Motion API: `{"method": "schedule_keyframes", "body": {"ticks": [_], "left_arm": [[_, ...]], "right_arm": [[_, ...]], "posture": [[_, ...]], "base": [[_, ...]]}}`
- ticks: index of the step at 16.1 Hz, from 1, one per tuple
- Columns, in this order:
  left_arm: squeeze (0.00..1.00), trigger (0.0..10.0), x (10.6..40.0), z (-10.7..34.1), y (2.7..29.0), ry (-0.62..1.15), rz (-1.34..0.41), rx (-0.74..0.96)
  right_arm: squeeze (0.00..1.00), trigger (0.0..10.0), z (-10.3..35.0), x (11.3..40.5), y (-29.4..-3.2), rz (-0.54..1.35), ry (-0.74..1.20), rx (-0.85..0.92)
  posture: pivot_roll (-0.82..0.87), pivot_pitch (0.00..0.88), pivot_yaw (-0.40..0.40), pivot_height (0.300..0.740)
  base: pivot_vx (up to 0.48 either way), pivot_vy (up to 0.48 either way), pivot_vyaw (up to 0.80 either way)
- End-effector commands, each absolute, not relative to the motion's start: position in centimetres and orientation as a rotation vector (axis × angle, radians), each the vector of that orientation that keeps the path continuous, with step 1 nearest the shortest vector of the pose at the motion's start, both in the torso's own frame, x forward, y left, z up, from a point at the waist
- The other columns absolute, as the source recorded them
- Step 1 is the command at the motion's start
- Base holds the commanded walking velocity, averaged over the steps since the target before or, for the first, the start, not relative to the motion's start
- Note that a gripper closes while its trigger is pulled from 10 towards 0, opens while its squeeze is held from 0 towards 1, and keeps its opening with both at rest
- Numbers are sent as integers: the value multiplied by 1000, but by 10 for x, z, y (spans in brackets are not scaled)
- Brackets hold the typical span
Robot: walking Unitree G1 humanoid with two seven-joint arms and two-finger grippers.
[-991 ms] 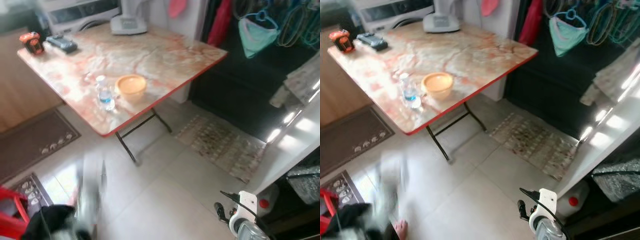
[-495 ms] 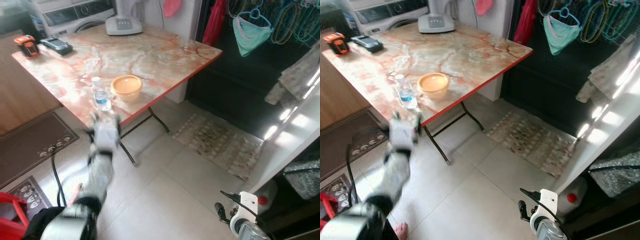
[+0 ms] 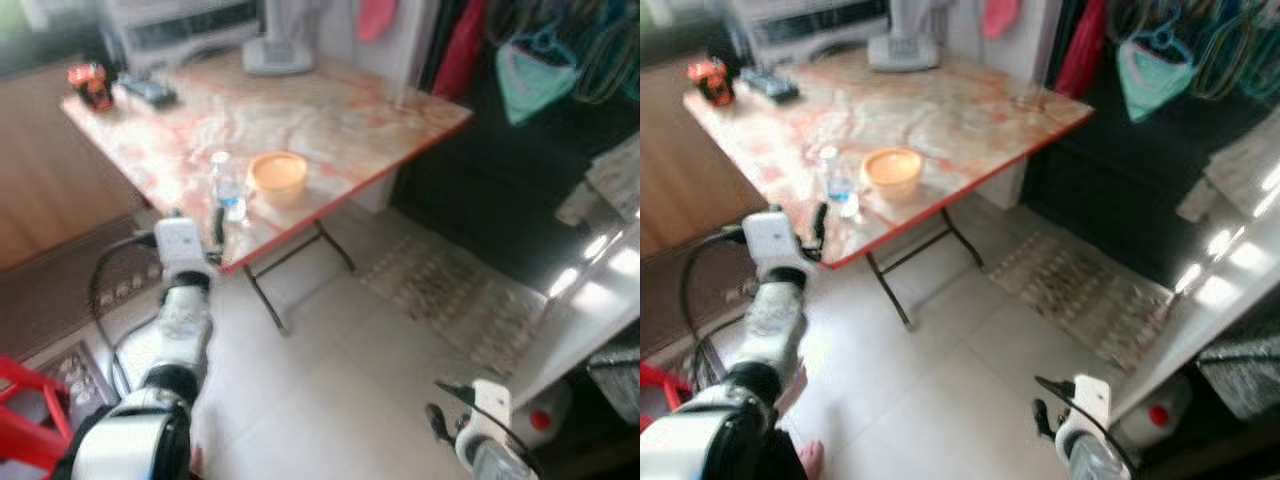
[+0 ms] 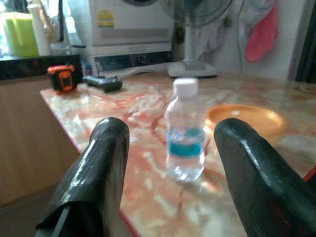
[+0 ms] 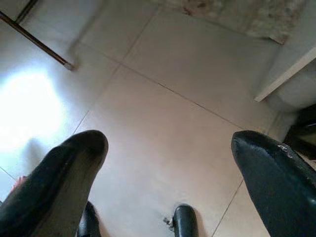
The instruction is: Restocking fridge
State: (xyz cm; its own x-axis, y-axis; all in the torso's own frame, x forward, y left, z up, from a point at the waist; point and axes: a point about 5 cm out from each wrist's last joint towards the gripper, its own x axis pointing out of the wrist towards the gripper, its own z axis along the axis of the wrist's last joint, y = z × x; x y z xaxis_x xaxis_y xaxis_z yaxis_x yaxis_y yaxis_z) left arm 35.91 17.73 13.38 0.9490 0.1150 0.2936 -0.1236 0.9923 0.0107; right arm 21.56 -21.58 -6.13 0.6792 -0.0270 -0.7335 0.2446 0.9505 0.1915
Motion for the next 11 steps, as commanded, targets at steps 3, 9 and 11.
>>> {"method": "schedule_keyframes", "body": {"ticks": [3,9,11], "left_arm": [[0,10000,360,132,171,-282,94,16],[0,10000,367,151,173,-345,84,15],[0,10000,369,162,171,-391,80,25]], "right_arm": [[0,10000,-63,212,-219,-167,826,291],[0,10000,-62,213,-219,-172,817,293],[0,10000,-62,214,-218,-173,810,299]], "posture": [[-118,29,-13,740],[-116,41,-13,740],[-119,44,-12,740]], "base": [[319,0,0],[325,0,292],[324,0,0]]}}
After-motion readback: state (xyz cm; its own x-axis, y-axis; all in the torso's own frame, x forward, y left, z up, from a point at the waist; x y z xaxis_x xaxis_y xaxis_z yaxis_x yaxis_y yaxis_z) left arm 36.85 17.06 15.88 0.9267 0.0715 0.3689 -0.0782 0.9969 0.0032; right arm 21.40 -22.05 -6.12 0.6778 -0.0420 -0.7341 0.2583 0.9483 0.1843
